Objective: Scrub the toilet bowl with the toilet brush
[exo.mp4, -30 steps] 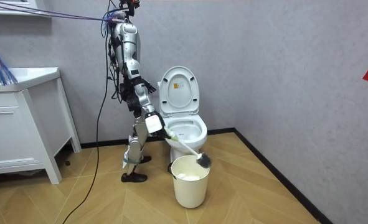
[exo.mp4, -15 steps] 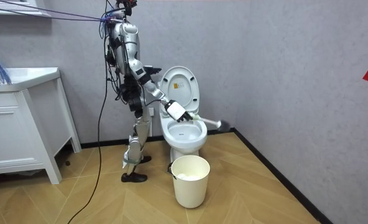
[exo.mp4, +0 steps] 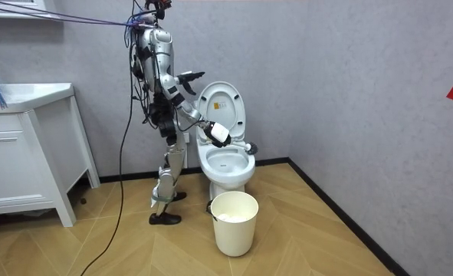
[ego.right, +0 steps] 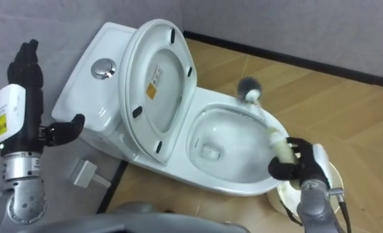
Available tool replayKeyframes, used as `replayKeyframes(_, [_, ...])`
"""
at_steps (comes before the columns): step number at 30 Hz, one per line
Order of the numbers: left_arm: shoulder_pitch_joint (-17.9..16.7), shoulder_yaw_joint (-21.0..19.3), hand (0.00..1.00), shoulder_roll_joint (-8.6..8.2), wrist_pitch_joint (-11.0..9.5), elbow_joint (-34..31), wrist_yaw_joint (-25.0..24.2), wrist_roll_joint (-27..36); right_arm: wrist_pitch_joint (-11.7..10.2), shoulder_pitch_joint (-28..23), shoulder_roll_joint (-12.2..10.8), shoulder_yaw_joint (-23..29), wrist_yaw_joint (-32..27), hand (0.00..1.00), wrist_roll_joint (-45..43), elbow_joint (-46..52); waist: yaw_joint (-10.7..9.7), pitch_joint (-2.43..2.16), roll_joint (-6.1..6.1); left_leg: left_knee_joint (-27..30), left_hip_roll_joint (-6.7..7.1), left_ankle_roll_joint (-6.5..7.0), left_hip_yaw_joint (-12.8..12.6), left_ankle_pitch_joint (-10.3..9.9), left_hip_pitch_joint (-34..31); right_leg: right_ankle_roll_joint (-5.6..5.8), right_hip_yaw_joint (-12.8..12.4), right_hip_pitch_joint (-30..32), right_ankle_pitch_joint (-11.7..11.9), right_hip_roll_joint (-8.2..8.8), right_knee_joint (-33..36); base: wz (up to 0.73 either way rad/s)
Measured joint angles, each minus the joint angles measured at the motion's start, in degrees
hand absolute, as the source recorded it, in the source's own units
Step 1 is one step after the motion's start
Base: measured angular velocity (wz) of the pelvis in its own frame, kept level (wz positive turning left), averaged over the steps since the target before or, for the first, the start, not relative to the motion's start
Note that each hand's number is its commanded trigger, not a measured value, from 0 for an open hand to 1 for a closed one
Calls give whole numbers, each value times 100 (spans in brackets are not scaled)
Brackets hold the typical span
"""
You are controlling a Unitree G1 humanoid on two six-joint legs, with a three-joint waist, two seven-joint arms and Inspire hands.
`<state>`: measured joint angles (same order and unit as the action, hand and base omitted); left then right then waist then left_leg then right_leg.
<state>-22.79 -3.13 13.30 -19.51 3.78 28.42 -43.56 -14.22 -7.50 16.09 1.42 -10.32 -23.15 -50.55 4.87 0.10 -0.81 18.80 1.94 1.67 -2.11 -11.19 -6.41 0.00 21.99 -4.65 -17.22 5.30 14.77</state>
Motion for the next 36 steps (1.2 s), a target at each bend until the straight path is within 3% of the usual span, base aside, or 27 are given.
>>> replayKeyframes(7, [354, 19, 0, 44, 78, 682, -373, -113, -5, 231, 72, -6, 132, 100, -327, -73, -1, -16, -107, 151, -30, 3, -35, -2, -334, -16, -72, 337, 5, -18, 103, -3])
replayKeyframes(10, [538, 173, 0, 188, 159, 1020, -545, -113, 25, 341, 129, -74, 138, 100, -408, -76, 19, -2, -149, 263, -54, 4, -71, -2, -611, -38, -60, 611, 17, -31, 218, 0])
replayKeyframes(13, [713, 404, 0, 286, 292, 1417, -784, -111, 59, 473, 330, -256, 177, 100, -425, -130, 5, 16, -172, 317, -97, 15, -64, -6, -789, -47, -94, 812, 22, -29, 323, -2])
replayKeyframes(18, [954, 546, 0, 366, 284, 1558, -941, -109, 61, 783, 575, -257, 161, 100, -718, -69, 24, 68, -105, 556, -125, 59, -48, -4, -1296, -50, -124, 1369, 23, 10, 732, -2])
replayKeyframes(21, [1153, 727, 0, 682, 184, 1639, -1008, -106, 114, 1020, 814, -431, 114, 100, -716, -82, 42, 82, -58, 682, -122, 95, -52, 11, -1645, -78, -135, 1765, -2, 46, 1003, -1])
replayKeyframes(26, [1473, 911, 0, 993, 76, 1806, -990, -104, 176, 1329, 1003, -587, 22, 100, -716, -201, 118, 102, -37, 938, -104, 151, -70, 52, -2137, -118, -112, 2298, -94, 179, 1446, 0])
replayKeyframes(30, [1807, 1079, 0, 1064, 76, 1989, -876, -85, 277, 1469, 1132, -859, -178, 100, -714, -213, 252, 122, -33, 1129, -120, 160, -99, 59, -2451, -162, -157, 2707, -165, 264, 1744, -3])
replayKeyframes(36, [2138, 1240, 0, 1133, 88, 2074, -551, -86, 441, 1668, 1380, -1177, -465, 100, -715, -89, 364, 131, 22, 1300, -198, 141, -90, 142, -2974, -264, -137, 3195, -126, 238, 1928, -2])
